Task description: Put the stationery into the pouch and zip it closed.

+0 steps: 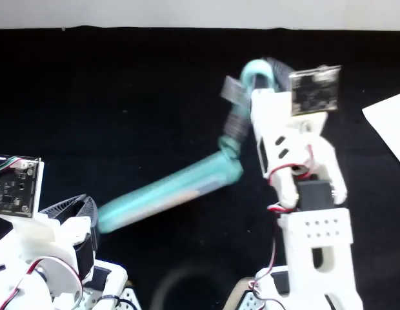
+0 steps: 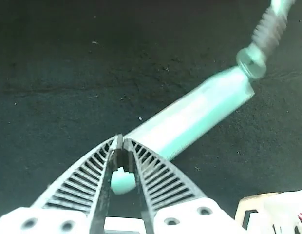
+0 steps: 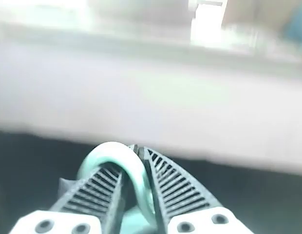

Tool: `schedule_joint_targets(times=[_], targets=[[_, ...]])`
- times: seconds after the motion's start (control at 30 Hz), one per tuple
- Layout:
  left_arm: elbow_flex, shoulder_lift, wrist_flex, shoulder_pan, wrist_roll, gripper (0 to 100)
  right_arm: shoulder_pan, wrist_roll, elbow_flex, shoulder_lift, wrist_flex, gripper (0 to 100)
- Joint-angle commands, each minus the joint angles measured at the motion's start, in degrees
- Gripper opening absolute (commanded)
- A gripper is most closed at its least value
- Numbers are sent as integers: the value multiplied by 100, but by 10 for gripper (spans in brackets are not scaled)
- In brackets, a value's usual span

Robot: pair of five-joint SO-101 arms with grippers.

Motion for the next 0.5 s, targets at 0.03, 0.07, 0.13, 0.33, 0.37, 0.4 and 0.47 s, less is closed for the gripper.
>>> schedule_joint_targets(times=[0.03,0.07,0.13,0.33,0.37,0.4,0.47], targets=[[-75,48,18,-48,35,6,-391,-70,-1789,303,585,7],[-75,40,18,-48,18,6,-488,-70,-2070,391,760,7],[-92,4,9,-48,-9,7,-664,-70,-2580,567,1051,7],[-84,22,9,-48,-18,83,-1103,-70,-3609,1033,1209,7],[-75,22,9,-48,-9,104,-1174,-70,-3776,1103,1209,7],[-75,48,9,-48,-9,124,-1244,-70,-3952,1174,1218,7],[-4,48,9,-48,-9,151,-1349,-70,-4259,1314,1218,7]])
